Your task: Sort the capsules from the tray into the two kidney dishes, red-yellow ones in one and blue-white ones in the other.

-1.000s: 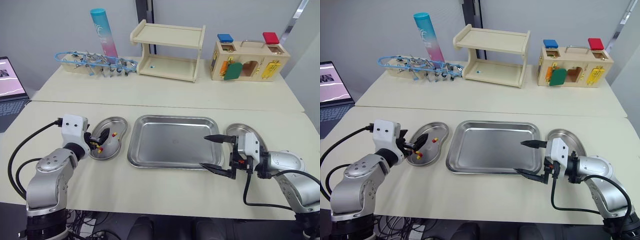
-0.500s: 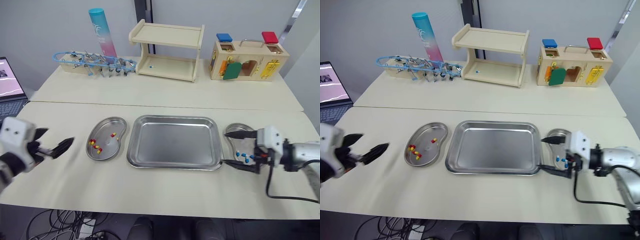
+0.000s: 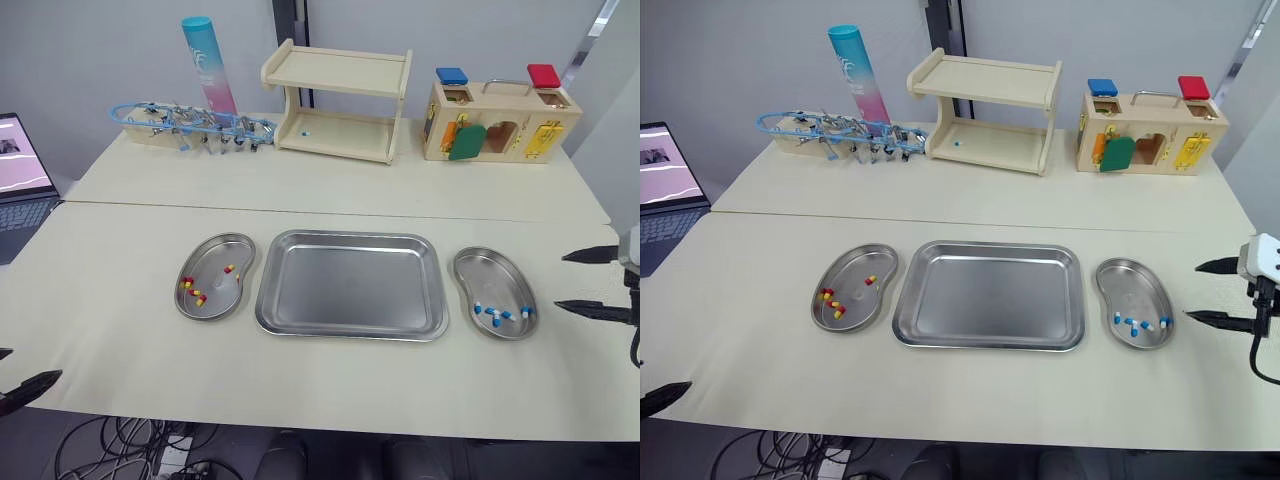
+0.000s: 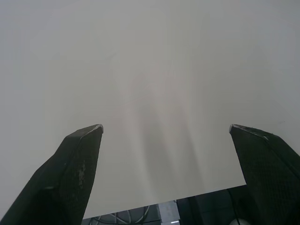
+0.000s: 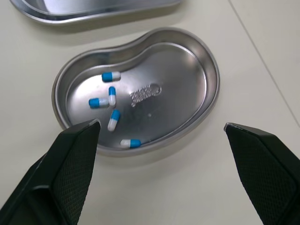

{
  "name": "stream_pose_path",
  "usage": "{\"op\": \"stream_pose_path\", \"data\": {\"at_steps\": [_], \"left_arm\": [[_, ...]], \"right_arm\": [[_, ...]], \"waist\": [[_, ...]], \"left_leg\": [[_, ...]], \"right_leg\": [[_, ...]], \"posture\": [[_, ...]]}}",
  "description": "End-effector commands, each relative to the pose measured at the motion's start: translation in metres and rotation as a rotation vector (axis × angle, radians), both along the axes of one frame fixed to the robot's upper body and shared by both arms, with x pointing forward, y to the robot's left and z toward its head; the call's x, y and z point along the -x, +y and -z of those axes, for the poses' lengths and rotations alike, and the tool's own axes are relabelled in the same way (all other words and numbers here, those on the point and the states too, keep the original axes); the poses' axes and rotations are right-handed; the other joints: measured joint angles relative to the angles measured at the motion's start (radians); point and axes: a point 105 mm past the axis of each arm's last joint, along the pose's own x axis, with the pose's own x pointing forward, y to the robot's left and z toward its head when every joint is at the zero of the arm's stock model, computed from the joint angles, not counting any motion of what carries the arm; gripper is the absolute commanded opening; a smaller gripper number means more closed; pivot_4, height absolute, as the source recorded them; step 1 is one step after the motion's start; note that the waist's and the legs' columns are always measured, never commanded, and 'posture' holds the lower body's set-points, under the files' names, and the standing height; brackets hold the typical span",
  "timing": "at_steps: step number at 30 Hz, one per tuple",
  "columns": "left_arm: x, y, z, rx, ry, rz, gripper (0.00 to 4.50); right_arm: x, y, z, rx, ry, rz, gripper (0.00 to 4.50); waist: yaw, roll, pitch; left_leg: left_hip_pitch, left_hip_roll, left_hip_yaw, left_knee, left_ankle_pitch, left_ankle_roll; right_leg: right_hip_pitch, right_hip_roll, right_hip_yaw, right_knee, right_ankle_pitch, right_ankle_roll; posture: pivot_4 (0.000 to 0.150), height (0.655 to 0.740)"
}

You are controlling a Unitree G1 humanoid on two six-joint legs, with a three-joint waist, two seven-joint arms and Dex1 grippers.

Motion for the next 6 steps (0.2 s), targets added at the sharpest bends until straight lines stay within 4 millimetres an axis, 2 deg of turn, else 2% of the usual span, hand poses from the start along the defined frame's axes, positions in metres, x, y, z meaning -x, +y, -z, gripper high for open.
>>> {"op": "stream_pose_path", "data": {"at_steps": [1,6], "left_arm": [[-0.010,-0.002,-0.014,-0.005,-0.028,0.027,4.47],[-0.021,-0.007,-0.018,0.031,-0.038,0.057,4.47]], "right_arm": [[0.002,-0.002,-0.013,0.042,-0.021,-0.016,4.50],[0.005,-0.004,-0.010,0.046,-0.019,-0.012,4.50]], "waist": [[-0.002,0.001,0.000],[-0.005,0.001,0.001]], "left_leg": [[0.000,0.000,0.000,0.000,0.000,0.000],[0.000,0.000,0.001,0.000,0.000,0.000]], "right_leg": [[0.000,0.000,0.000,0.000,0.000,0.000],[-0.001,0.000,0.000,0.000,0.000,0.000]], "posture": [[0.150,0.7400],[0.150,0.7400]]}}
